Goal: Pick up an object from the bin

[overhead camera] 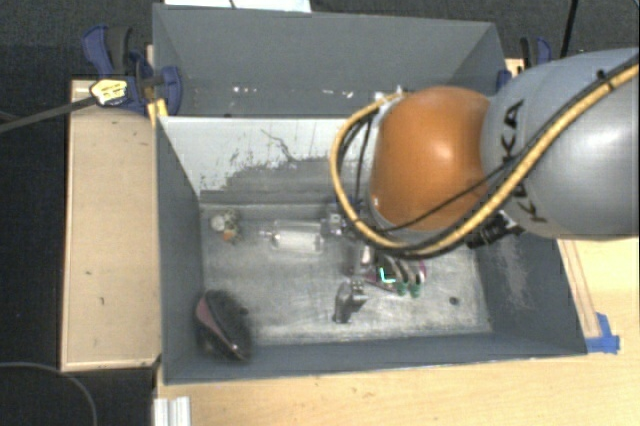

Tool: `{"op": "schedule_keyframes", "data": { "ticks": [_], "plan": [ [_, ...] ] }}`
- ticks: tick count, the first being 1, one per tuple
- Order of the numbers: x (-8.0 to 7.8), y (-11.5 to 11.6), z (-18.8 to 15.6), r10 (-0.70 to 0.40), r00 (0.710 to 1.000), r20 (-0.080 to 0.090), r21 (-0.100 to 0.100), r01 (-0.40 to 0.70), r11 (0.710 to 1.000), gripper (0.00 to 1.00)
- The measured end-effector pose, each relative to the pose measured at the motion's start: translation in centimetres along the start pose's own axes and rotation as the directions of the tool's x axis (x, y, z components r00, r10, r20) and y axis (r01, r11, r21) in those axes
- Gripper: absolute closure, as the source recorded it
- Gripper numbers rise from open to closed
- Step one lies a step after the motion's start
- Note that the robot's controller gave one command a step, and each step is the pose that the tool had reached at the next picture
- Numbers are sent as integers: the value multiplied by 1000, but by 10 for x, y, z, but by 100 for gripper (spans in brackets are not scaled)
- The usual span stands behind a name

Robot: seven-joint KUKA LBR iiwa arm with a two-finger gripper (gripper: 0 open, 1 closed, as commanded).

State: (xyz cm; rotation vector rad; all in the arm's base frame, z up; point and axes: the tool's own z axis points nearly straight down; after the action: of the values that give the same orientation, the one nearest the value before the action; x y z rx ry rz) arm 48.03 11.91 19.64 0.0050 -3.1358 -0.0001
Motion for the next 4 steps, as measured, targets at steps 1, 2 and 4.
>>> {"op": "schedule_keyframes", "data": {
  "ticks": [1,2,4],
  "plan": [
    [-110,22,127,-105,994,9,-1,105,994,0],
    [-113,7,93,-137,990,13,1,137,991,0],
    [-108,1,124,-100,995,9,-2,100,995,0]
  ]
}}
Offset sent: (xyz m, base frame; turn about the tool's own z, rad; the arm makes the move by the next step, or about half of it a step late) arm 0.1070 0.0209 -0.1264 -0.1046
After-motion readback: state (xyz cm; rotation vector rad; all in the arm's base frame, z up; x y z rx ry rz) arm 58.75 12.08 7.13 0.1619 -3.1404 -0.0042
